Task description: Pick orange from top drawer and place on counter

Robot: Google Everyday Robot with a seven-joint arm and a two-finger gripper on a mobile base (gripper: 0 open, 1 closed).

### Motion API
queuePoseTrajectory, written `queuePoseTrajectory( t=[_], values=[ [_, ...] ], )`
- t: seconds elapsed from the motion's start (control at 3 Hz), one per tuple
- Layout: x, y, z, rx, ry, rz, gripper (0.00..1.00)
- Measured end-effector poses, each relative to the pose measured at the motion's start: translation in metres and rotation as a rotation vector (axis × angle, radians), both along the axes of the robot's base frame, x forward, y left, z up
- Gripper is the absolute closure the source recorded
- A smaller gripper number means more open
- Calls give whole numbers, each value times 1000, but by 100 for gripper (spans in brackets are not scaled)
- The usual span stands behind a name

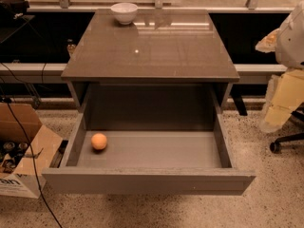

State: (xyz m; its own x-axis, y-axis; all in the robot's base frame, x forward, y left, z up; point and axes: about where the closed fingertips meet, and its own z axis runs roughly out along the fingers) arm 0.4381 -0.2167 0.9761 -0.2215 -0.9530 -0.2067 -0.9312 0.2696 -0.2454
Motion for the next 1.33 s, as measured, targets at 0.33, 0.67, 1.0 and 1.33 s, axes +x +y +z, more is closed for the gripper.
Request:
queuePoseTrajectory(
  t=[0.33, 0.67, 1.0, 1.33],
  values=[
    [0, 1, 1, 1, -4, 1, 0],
    [4, 6, -5, 12, -7, 6, 0],
    [22, 26, -27, 75, -7, 24, 0],
    [39, 40, -53, 189, 8, 28, 0]
  ],
)
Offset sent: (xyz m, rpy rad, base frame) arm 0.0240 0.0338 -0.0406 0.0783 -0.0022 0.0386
